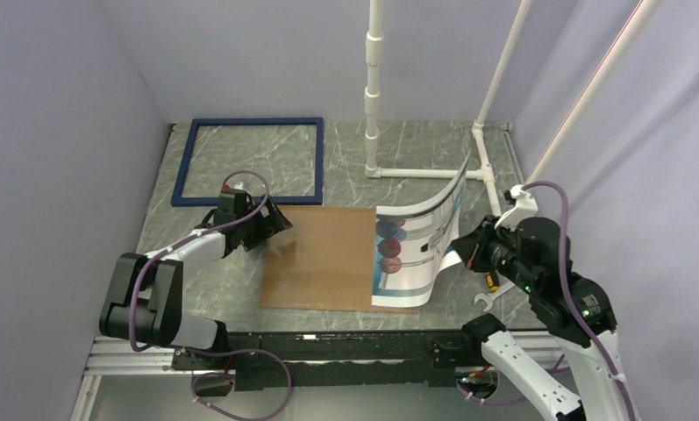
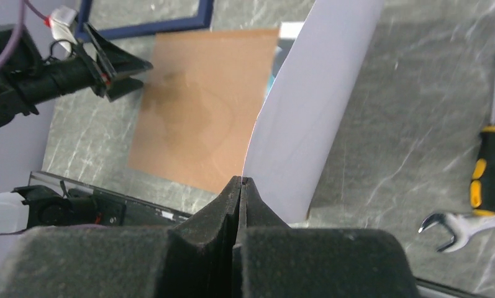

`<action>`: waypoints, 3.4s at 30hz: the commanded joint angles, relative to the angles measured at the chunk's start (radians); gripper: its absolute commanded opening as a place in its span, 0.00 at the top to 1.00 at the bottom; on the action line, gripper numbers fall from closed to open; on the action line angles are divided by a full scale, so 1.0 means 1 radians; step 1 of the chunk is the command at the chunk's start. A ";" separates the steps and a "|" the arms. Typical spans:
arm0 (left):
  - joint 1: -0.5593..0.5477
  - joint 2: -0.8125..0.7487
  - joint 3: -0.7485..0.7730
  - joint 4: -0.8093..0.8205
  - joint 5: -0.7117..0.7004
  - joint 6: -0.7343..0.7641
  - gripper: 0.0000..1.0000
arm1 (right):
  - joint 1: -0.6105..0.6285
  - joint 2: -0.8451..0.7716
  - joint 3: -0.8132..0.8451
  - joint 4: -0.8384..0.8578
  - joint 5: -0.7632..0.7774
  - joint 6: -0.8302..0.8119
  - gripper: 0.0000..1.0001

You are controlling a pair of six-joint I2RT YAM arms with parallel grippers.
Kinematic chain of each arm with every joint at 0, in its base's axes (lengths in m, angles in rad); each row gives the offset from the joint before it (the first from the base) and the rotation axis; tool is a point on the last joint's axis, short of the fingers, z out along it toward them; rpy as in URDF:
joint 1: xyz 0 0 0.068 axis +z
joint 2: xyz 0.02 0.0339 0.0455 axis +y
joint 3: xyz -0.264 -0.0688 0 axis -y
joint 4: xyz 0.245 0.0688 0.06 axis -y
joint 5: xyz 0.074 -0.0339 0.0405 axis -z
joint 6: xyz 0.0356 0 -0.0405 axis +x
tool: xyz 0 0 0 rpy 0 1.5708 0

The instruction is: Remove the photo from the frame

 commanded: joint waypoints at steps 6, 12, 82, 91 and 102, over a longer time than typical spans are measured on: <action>-0.004 -0.055 0.099 -0.168 -0.157 0.018 0.01 | 0.000 0.138 0.271 0.119 -0.053 -0.184 1.00; -0.003 -0.160 0.160 -0.315 -0.257 0.037 0.01 | 0.000 0.270 0.413 0.262 -0.240 -0.169 1.00; -0.003 -0.161 0.006 -0.200 -0.147 0.020 0.01 | 0.361 -0.022 -0.824 0.717 0.272 0.547 1.00; -0.016 -0.026 0.033 -0.172 -0.162 0.033 0.01 | 0.362 -0.010 -0.845 0.657 0.248 0.541 0.92; -0.038 0.051 0.088 -0.139 -0.152 0.026 0.01 | 0.362 0.093 -0.811 0.526 0.220 0.534 0.52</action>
